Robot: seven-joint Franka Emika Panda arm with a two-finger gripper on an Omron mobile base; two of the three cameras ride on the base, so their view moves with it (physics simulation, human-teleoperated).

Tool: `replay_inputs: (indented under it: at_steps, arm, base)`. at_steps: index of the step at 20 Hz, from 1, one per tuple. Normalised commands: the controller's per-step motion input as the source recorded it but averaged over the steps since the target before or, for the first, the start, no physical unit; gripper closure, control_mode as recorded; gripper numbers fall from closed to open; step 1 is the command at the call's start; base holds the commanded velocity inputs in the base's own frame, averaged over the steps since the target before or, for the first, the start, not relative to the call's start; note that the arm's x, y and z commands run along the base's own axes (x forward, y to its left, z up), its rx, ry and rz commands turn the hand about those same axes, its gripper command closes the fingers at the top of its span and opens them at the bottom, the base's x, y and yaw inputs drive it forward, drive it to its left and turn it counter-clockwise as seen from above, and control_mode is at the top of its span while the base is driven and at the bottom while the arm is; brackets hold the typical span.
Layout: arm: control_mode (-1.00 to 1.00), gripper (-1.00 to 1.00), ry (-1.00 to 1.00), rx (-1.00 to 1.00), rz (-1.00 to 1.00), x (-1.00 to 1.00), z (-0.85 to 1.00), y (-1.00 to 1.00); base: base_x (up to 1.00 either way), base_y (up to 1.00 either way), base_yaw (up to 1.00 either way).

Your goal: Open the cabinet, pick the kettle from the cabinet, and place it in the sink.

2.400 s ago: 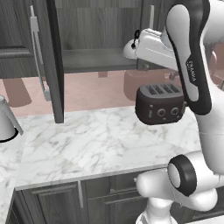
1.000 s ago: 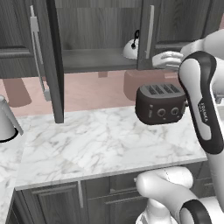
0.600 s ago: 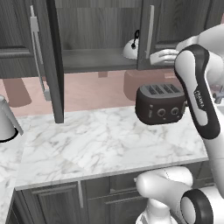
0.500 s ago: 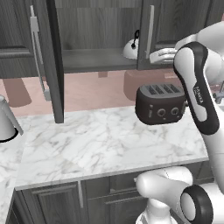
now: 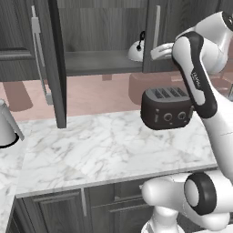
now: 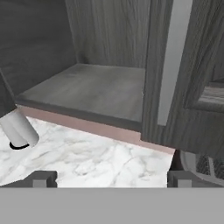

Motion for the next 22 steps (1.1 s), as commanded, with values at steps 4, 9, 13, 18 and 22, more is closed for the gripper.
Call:
replay_inputs:
  at_steps: [4, 9, 13, 18, 22]
  arm:
    - [-1.00, -1.00, 0.00, -0.08, 0.00, 0.42, 0.07, 0.00]
    - [-1.00, -1.00, 0.00, -0.07, 0.00, 0.39, 0.05, -0.04]
    - [-1.00, -1.00, -0.05, -0.08, 0.00, 0.33, 0.03, -0.07]
    - [-1.00, -1.00, -0.04, -0.09, 0.00, 0.32, 0.05, -0.07]
    - [-1.00, -1.00, -0.05, -0.07, 0.00, 0.31, 0.07, -0.07]
  base:
    - [0.00, 0.00, 0.00]
    - [0.00, 0.00, 0.00]
    - [0.00, 0.00, 0.00]
    - [0.00, 0.00, 0.00]
    - [0.00, 0.00, 0.00]
